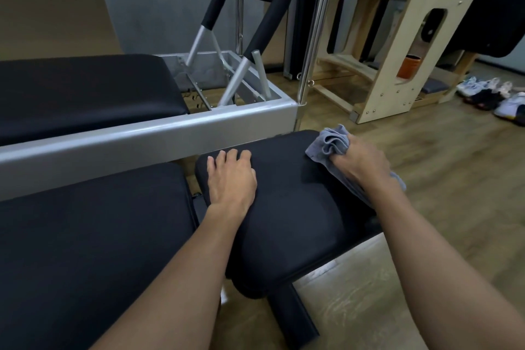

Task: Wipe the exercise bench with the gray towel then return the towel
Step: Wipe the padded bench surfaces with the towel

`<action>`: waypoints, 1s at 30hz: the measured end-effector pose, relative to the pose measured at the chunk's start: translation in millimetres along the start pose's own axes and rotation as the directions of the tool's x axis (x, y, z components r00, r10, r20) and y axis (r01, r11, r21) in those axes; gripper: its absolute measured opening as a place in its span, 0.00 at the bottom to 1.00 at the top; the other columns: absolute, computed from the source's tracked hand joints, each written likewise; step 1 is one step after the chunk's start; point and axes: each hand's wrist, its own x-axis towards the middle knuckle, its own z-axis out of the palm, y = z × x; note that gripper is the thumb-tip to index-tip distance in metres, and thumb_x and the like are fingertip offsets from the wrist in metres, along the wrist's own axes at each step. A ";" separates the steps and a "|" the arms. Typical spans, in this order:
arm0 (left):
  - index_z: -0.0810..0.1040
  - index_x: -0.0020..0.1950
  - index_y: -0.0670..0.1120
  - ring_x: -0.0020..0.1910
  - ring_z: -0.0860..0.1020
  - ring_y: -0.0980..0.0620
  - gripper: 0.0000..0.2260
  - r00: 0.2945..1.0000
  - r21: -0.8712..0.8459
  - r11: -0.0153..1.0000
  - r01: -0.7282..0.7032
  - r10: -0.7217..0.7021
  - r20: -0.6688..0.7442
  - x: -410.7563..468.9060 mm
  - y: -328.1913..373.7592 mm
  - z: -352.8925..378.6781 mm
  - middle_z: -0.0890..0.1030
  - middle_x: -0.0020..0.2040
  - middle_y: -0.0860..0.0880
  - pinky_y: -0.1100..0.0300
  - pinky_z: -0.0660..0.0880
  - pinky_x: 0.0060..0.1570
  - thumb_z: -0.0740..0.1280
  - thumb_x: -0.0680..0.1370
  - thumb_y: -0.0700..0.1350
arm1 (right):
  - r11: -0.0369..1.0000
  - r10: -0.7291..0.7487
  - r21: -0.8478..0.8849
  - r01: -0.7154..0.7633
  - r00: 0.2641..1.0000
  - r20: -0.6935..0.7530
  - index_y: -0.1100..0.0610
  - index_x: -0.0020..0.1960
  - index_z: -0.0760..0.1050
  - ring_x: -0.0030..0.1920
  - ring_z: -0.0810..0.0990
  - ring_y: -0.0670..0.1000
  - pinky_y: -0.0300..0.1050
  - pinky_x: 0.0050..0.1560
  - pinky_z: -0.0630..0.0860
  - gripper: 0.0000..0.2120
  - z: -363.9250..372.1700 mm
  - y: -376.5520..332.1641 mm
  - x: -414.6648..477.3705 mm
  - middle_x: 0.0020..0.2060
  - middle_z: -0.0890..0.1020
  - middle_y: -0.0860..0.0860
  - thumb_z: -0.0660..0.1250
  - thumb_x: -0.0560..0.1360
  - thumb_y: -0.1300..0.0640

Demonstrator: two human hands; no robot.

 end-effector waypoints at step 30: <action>0.71 0.69 0.47 0.71 0.65 0.41 0.18 0.996 -0.045 0.999 -0.023 0.027 0.089 5.8 -7.5 -3.9 0.72 0.69 0.43 0.42 0.54 0.73 0.58 0.78 0.42 | 0.999 0.040 0.031 -0.031 0.926 -0.375 0.51 0.66 0.68 0.70 0.70 0.61 0.69 0.61 0.64 0.37 79.5 -132.7 -254.9 0.67 0.78 0.54 0.79 0.61 0.51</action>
